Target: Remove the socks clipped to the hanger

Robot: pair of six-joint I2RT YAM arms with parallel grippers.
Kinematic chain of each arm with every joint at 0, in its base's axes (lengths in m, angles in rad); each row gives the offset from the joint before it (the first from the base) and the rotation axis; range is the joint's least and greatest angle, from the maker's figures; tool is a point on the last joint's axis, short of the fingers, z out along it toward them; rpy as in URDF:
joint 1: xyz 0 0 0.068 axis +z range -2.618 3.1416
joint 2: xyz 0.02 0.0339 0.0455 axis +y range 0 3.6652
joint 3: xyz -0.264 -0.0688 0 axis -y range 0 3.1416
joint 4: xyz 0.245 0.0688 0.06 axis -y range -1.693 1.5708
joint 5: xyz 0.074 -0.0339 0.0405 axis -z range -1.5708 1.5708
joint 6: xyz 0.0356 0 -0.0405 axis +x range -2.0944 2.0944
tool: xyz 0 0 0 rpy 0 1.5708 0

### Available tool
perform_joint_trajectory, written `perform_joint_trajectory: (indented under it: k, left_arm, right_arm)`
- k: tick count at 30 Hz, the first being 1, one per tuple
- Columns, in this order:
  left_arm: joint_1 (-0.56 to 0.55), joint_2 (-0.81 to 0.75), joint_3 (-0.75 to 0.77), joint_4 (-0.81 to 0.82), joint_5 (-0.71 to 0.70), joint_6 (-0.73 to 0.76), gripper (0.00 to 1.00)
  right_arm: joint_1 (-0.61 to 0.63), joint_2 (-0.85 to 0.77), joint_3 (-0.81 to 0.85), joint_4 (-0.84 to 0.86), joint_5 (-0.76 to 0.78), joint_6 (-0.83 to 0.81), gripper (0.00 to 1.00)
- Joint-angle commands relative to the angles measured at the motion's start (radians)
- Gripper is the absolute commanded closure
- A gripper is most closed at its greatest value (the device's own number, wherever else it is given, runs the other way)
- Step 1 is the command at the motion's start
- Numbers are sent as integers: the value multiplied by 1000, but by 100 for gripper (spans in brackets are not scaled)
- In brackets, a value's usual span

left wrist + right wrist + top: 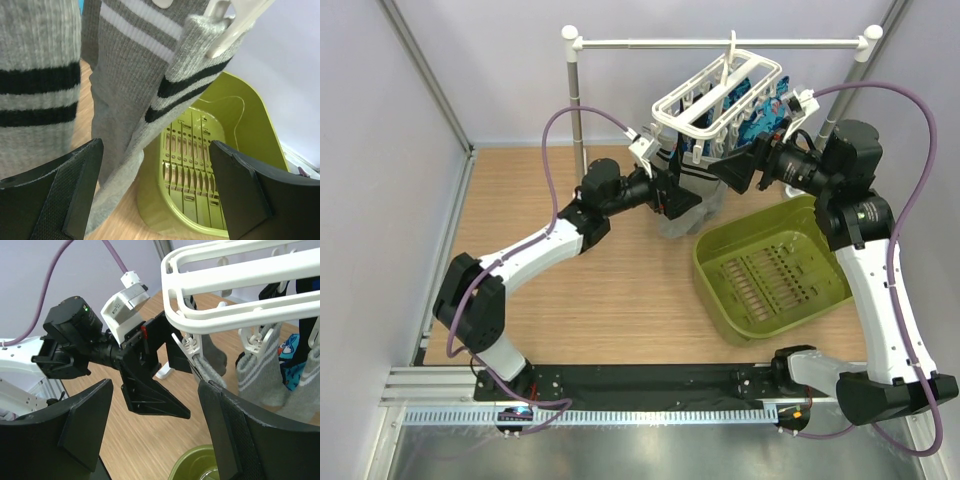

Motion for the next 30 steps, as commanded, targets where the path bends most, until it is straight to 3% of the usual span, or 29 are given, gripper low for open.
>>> perform_joint_trajectory:
  k: [1,6,10,16,23,30]
  left_arm:
    - [2,10,52,110,29,7,9]
    - [2,25,54,141,37,-13,16]
    - [3,-1,42,120,37,-1,16]
    - [14,-130,-24,37,-121,102,14]
    - [49,-36,95,17,58,60,14]
    - [54,48,146,26,120,51,14]
  right_arm:
    - [-6,-23,-10,96,-39,-10,20]
    - [-7,-3,-10,105,-27,-36,20]
    - [-7,-3,-34,139,-29,-44,21]
    - [-7,-42,-79,137,-3,-50,21]
    - [-7,-61,-67,136,-2,-47,17]
    - [-7,-79,-64,142,-25,-41,14]
